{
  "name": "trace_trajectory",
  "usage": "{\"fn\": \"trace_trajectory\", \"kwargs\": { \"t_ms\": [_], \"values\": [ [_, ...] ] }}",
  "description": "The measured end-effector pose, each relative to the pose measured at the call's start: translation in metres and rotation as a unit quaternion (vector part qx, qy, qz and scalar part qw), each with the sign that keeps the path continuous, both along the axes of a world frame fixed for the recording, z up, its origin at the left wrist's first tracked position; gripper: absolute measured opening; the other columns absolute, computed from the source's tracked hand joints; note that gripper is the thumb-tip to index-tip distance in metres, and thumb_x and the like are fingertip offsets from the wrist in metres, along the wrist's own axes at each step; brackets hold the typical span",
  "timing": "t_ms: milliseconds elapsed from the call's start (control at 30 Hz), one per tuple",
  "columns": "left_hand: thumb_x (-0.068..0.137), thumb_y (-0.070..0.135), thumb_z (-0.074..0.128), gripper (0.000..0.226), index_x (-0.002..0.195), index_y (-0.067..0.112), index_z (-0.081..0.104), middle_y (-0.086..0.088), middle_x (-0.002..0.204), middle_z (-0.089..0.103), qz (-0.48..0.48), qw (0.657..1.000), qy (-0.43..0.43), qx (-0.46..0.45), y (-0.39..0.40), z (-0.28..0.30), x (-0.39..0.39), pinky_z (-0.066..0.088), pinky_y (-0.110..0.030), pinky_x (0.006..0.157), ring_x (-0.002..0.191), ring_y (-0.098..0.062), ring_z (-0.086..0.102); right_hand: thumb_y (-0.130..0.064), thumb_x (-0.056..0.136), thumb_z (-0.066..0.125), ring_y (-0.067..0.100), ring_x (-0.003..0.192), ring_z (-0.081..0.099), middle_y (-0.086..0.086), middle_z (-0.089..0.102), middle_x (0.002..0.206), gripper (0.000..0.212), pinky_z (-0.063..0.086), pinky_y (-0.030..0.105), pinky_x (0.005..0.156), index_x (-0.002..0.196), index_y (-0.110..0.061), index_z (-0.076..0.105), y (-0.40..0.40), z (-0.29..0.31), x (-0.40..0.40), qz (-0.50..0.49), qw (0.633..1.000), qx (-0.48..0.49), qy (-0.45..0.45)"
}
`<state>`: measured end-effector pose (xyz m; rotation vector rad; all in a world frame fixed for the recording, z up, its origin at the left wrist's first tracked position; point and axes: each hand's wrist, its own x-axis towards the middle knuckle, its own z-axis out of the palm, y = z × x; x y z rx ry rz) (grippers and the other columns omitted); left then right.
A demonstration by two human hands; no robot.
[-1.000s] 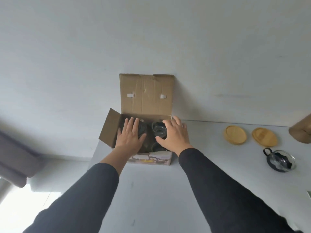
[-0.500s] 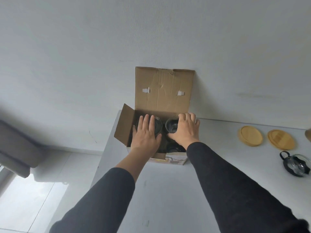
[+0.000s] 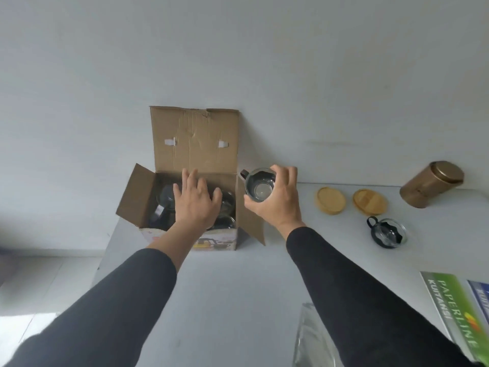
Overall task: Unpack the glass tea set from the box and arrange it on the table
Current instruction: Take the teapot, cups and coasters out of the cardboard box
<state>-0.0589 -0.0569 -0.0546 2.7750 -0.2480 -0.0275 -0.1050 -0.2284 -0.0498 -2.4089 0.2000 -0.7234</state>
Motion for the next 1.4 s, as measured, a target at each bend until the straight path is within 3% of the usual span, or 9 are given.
{"fn": "trace_trajectory", "kwargs": {
  "t_ms": [100, 200, 367, 533, 700, 967, 1400],
  "values": [
    [0.100, 0.036, 0.033, 0.049, 0.139, 0.006, 0.042, -0.003, 0.160, 0.014, -0.055, 0.997, -0.022, -0.039, -0.049, 0.003, -0.017, 0.003, -0.043, 0.121, 0.150, -0.021, -0.005, -0.032, 0.050, 0.088, 0.021, 0.093, 0.054, 0.008, 0.044, 0.110, 0.080, 0.046, 0.020, 0.081, 0.115, -0.003, 0.051, -0.042, -0.012, -0.032, -0.029, 0.999, 0.025, -0.001],
    [0.098, 0.028, 0.038, 0.050, 0.145, 0.010, 0.034, -0.001, 0.160, 0.013, -0.104, 0.993, 0.004, -0.049, -0.108, -0.008, -0.041, 0.003, -0.039, 0.122, 0.150, -0.019, -0.005, -0.032, 0.050, 0.090, 0.024, 0.096, 0.054, 0.010, 0.046, 0.110, 0.083, 0.050, 0.029, 0.085, 0.117, -0.002, 0.051, -0.094, -0.030, -0.062, -0.064, 0.996, 0.047, 0.028],
    [0.099, 0.033, 0.039, 0.058, 0.150, 0.010, 0.022, -0.003, 0.161, 0.004, -0.168, 0.979, 0.112, 0.043, -0.184, -0.055, -0.083, 0.006, -0.039, 0.122, 0.150, -0.022, -0.008, -0.030, 0.053, 0.089, 0.020, 0.100, 0.050, 0.007, 0.044, 0.110, 0.078, 0.048, 0.030, 0.086, 0.117, -0.005, 0.051, -0.168, -0.060, -0.105, -0.112, 0.987, 0.081, 0.079],
    [0.094, 0.044, 0.051, 0.082, 0.153, 0.010, 0.004, -0.010, 0.161, -0.008, -0.149, 0.951, 0.233, 0.136, -0.226, -0.093, -0.105, 0.016, -0.043, 0.119, 0.149, -0.026, -0.008, -0.033, 0.058, 0.088, 0.021, 0.110, 0.047, 0.009, 0.042, 0.121, 0.084, 0.038, 0.021, 0.089, 0.125, -0.005, 0.045, -0.219, -0.084, -0.120, -0.099, 0.981, 0.105, 0.133],
    [0.089, 0.044, 0.061, 0.097, 0.154, 0.016, -0.006, -0.007, 0.160, -0.015, -0.132, 0.946, 0.255, 0.148, -0.239, -0.103, -0.101, 0.024, -0.042, 0.116, 0.149, -0.025, -0.009, -0.031, 0.059, 0.088, 0.022, 0.112, 0.047, 0.011, 0.042, 0.123, 0.086, 0.032, 0.014, 0.088, 0.127, -0.003, 0.043, -0.244, -0.104, -0.121, -0.079, 0.977, 0.125, 0.152],
    [0.089, 0.036, 0.064, 0.098, 0.154, 0.020, -0.009, -0.003, 0.160, -0.016, -0.112, 0.947, 0.254, 0.163, -0.243, -0.110, -0.094, 0.028, -0.042, 0.115, 0.149, -0.022, -0.009, -0.029, 0.060, 0.088, 0.022, 0.114, 0.045, 0.012, 0.043, 0.126, 0.089, 0.025, 0.007, 0.088, 0.131, -0.002, 0.041, -0.242, -0.116, -0.103, -0.059, 0.972, 0.153, 0.166],
    [0.089, 0.033, 0.065, 0.097, 0.154, 0.022, -0.006, -0.002, 0.160, -0.014, -0.113, 0.949, 0.258, 0.141, -0.240, -0.107, -0.097, 0.028, -0.039, 0.116, 0.150, -0.023, 0.002, -0.033, 0.063, 0.086, 0.023, 0.121, 0.041, 0.010, 0.039, 0.130, 0.094, 0.036, 0.025, 0.097, 0.136, -0.006, 0.033, -0.239, -0.114, -0.088, -0.052, 0.957, 0.166, 0.231]
  ]
}}
